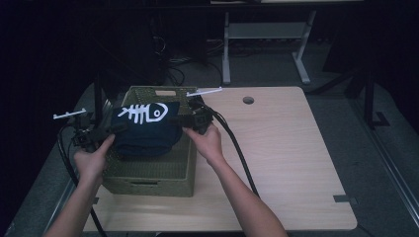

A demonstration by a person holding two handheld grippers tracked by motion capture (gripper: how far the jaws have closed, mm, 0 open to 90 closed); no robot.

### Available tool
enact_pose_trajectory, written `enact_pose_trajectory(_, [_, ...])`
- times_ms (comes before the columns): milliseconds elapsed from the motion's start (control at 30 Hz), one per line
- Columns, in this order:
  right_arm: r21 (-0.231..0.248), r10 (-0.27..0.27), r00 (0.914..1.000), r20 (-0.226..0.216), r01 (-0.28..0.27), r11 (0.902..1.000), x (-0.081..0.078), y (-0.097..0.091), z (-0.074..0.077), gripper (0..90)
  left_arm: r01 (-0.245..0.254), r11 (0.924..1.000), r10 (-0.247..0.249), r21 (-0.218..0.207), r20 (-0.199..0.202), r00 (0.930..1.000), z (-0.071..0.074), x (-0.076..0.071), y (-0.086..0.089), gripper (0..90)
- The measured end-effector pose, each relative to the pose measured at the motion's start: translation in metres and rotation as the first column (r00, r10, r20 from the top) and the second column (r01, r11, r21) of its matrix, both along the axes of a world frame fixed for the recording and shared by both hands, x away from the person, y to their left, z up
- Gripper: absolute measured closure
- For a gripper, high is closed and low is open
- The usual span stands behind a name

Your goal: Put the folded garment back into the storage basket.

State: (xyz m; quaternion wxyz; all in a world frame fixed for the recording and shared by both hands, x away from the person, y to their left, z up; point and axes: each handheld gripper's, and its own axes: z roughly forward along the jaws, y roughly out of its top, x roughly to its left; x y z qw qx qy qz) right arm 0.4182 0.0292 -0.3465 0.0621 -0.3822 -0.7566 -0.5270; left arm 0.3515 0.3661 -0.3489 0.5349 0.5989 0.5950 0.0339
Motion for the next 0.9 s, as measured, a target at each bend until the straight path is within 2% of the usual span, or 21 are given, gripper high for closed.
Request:
enact_pose_trajectory(367, [-0.012,-0.008,0.9991,-0.041,0.007,0.9999,0.003,0.005,-0.021,71.3,0.013,0.9998,-0.012,0.015,-0.065,0.9978,-0.010,0.007,0.002,65.0])
enact_pose_trajectory(433, [-0.016,-0.010,0.9989,-0.046,0.009,0.9998,0.004,0.005,-0.024,71.3,0.026,0.9995,-0.025,0.018,-0.090,0.9957,-0.012,0.008,0.001,63.9])
enact_pose_trajectory(667, [-0.046,-0.019,0.9984,-0.053,0.016,0.9988,0.002,0.003,-0.034,71.1,0.042,0.9977,-0.036,0.053,-0.111,0.9931,-0.014,0.010,-0.004,63.9])
enact_pose_trajectory(900, [-0.061,-0.024,0.9982,-0.055,0.020,0.9980,0.002,0.002,-0.041,70.7,0.043,0.9971,-0.034,0.063,-0.139,0.9897,-0.016,0.012,-0.006,63.0])
